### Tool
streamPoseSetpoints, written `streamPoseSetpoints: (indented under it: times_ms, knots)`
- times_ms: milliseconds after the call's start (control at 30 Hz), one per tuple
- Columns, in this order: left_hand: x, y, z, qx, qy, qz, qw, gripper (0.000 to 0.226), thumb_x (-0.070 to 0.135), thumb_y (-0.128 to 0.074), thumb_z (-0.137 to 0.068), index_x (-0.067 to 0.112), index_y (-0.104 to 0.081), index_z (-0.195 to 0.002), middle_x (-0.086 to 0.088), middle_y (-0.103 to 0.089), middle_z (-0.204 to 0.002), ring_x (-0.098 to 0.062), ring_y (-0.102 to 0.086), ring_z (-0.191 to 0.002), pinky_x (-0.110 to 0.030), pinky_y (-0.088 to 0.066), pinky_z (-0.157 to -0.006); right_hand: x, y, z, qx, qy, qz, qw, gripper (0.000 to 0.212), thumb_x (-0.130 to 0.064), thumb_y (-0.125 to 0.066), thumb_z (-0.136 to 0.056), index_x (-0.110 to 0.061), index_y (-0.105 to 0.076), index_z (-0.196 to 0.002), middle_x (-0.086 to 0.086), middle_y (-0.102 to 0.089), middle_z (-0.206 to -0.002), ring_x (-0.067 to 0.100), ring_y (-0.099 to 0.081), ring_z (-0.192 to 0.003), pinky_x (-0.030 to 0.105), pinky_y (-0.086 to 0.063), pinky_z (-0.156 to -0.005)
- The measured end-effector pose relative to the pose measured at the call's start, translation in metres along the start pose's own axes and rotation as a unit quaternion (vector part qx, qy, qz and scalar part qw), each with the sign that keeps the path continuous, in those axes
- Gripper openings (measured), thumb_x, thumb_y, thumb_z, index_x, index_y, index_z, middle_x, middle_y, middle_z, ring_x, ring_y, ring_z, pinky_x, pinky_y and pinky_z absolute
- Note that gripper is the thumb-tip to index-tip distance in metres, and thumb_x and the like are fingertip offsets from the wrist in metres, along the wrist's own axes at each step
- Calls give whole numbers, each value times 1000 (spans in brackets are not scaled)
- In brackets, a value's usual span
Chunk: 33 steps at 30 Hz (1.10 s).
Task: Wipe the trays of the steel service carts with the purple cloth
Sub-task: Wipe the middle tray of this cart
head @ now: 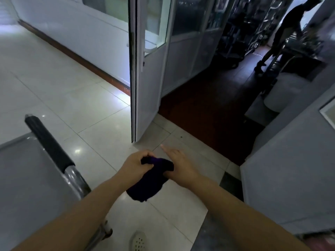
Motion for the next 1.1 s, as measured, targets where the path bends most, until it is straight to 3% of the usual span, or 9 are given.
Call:
streamPoseSetpoints:
  times_ms: [67,133,200,333,467,567,667,933,1100]
  knots:
    - [-7,15,-32,14,13,8,1000,31,-1,-61,-82,30,-63,-83,9,-66,-86,0,-60,-81,-20,-44,-77,7,7,-42,-60,-41,-56,996,71,-16,-73,-82,-24,-40,-144,-1,-47,-135,12,-44,-120,7,-36,-84]
    - [-10,32,-62,29,26,13,999,28,1,-61,-84,29,-63,-84,8,-66,-88,-2,-61,-83,-21,-46,-77,16,9,-79,-100,-48,-57,992,44,-13,-76,-78,-20,-60,-118,-2,-59,-109,10,-55,-97,6,-39,-65]
    - [-11,50,-90,47,36,15,998,26,2,-60,-86,28,-62,-85,7,-66,-90,-6,-61,-86,-24,-48,-80,24,15,-114,-101,-58,-58,991,23,-11,-76,-76,-19,-61,-90,-6,-60,-86,5,-56,-75,9,-41,-56]
    - [-23,88,-142,93,60,-6,994,28,4,-57,-89,31,-57,-85,11,-63,-90,-6,-58,-87,-19,-46,-74,31,28,-186,-86,-68,-99,989,17,-10,-71,-80,-6,-63,-94,4,-65,-86,11,-60,-76,22,-50,-67]
    - [-48,129,-193,175,119,-18,977,26,6,-54,-91,31,-53,-84,10,-61,-87,-4,-56,-81,-16,-41,-64,20,39,-273,-92,-23,-139,986,11,-2,-65,-80,-5,-61,-90,5,-63,-81,13,-60,-73,26,-52,-62]
    - [-63,157,-227,209,148,-41,966,19,7,-54,-90,26,-55,-88,7,-63,-86,-8,-60,-79,-20,-47,-65,1,44,-343,-117,39,-123,985,20,-2,-60,-78,-21,-55,-80,-2,-59,-78,9,-57,-72,24,-47,-59]
    - [-76,186,-259,225,188,-64,954,20,11,-60,-85,28,-56,-95,9,-63,-90,-6,-61,-80,-21,-51,-68,-31,44,-409,-156,130,-45,978,19,-18,-59,-72,-34,-49,-78,-8,-58,-78,10,-58,-74,31,-50,-64]
    - [-103,273,-300,315,274,-142,898,25,30,-65,-86,30,-58,-109,15,-52,-96,-2,-50,-85,-10,-33,-63,-149,7,-535,-245,344,114,899,18,-22,-61,-81,-23,-58,-98,-8,-56,-87,14,-56,-83,29,-50,-74]
    - [-140,355,-311,353,303,-143,874,22,27,-63,-84,25,-61,-106,10,-57,-96,-7,-55,-88,-17,-42,-71,-227,-42,-600,-259,437,163,846,18,-23,-58,-82,-24,-60,-99,-5,-59,-89,12,-52,-78,27,-46,-70]
Point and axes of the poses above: each hand's wrist, its own z-axis away from the middle knuckle, its own y-axis out of the back of the hand, x = y × z, the point moved 6 cm from there along -z, towards the middle knuckle
